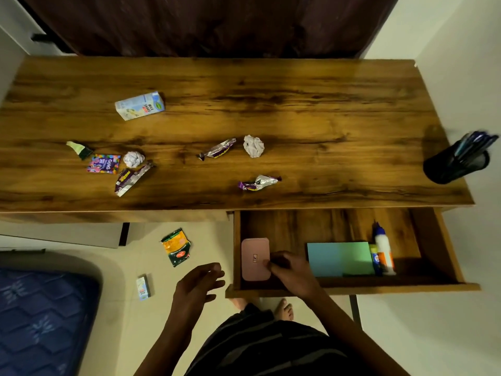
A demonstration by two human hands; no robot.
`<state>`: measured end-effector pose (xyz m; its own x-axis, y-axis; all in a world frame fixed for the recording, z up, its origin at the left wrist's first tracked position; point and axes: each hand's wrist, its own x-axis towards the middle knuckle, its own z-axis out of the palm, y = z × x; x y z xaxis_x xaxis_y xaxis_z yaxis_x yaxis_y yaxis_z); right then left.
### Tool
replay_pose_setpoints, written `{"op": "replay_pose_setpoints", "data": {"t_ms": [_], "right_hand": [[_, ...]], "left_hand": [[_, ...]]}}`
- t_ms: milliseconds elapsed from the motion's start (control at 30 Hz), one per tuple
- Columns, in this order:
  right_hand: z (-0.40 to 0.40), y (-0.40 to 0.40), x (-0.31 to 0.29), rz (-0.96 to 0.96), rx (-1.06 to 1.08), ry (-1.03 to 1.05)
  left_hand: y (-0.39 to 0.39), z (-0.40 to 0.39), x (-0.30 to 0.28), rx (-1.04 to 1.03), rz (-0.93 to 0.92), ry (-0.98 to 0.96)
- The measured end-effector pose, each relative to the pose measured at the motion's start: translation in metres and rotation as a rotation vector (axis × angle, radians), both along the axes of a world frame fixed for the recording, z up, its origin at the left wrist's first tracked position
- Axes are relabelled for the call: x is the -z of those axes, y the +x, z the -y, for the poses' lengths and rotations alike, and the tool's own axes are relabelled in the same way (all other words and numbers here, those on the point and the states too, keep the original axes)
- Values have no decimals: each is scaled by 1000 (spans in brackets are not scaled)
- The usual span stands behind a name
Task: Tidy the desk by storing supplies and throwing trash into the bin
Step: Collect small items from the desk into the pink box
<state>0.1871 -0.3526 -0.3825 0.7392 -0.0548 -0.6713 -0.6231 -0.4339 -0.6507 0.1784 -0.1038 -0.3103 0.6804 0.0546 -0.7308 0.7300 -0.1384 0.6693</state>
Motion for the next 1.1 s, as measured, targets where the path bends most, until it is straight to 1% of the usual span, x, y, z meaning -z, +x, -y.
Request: {"op": "replay_pose_setpoints", "data": {"t_ms": [67, 200, 233, 300, 367, 433, 500, 533, 567, 633, 700, 800, 867, 1100], "right_hand": [[8, -9, -14, 64, 84, 1], [38, -39, -49, 139, 442, 154], [48, -49, -58, 147, 498, 167], [67, -70, -74, 153, 566, 126], [86, -93, -79, 110, 590, 55], [105, -117, -74, 23, 661, 80], [120, -136, -71, -71, 751, 265], [125, -139, -74, -114, 811, 369], [128, -139, -77, -139, 882, 466], [135, -132, -82, -192, 1123, 695], [138, -119, -87, -160, 1243, 844], [136, -102, -92, -77, 1242, 947], [133, -97, -90, -50, 1243, 948], [138, -85, -77, 39, 1275, 1061]], "left_hand": [[-5, 1, 2, 7, -31, 4], [-20, 3, 5, 51, -184, -7], [-23, 4, 6, 45, -228, -25], [-29, 8, 12, -43, -304, -90], [-34, 15, 15, -202, -389, -220], [-39, 22, 13, -392, -511, -418], [-44, 28, 7, -556, -600, -637], [-47, 30, 4, -618, -617, -715], [-47, 34, 0, -669, -617, -772], [-46, 41, -2, -708, -605, -823], [-42, 47, -5, -683, -588, -805], [-38, 53, -3, -610, -554, -697], [-37, 52, 0, -606, -531, -650], [-16, 50, 8, -646, -405, -750]]}}
